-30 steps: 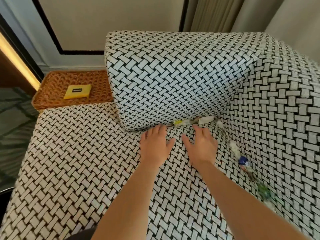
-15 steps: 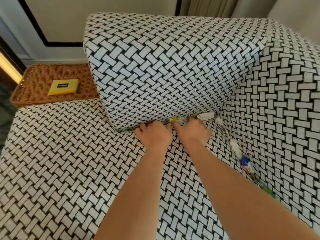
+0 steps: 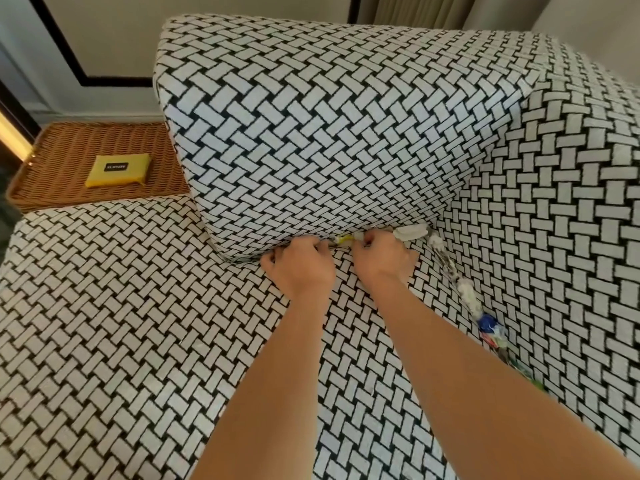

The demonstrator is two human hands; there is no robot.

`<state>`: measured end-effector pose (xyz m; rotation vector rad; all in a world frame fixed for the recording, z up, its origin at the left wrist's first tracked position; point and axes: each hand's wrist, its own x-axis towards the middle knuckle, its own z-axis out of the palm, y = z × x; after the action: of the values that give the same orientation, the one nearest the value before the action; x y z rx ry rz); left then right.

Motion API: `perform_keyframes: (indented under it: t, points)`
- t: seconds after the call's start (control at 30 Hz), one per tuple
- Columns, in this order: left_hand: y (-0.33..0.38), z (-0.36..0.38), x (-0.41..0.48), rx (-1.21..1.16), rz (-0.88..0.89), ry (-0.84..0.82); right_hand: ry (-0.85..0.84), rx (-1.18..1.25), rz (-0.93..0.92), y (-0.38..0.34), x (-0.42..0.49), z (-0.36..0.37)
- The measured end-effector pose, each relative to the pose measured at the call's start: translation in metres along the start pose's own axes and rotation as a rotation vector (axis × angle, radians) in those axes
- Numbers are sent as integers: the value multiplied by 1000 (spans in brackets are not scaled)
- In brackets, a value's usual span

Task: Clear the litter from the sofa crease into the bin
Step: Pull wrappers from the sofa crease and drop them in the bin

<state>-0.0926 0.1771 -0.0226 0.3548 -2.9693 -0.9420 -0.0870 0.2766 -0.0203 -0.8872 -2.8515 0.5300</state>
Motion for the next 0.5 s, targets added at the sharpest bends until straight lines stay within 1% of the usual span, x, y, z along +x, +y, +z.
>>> perform_keyframes:
  t: [0.13, 0.27, 0.33, 0.4, 0.5]
  points:
    - [-2, -5, -2, -101, 29, -33, 29, -5, -47, 3, -1, 3]
    - [-11, -16, -1, -238, 110, -152, 73, 146, -115, 8, -11, 1]
    - [-18, -25, -1, -373, 137, -213, 82, 195, -140, 7, -20, -2]
    - [-27, -37, -7, -480, 124, -234, 56, 209, -162, 6, -29, -5]
    - [-44, -53, -21, -496, 137, -227, 8, 299, -213, 6, -46, -6]
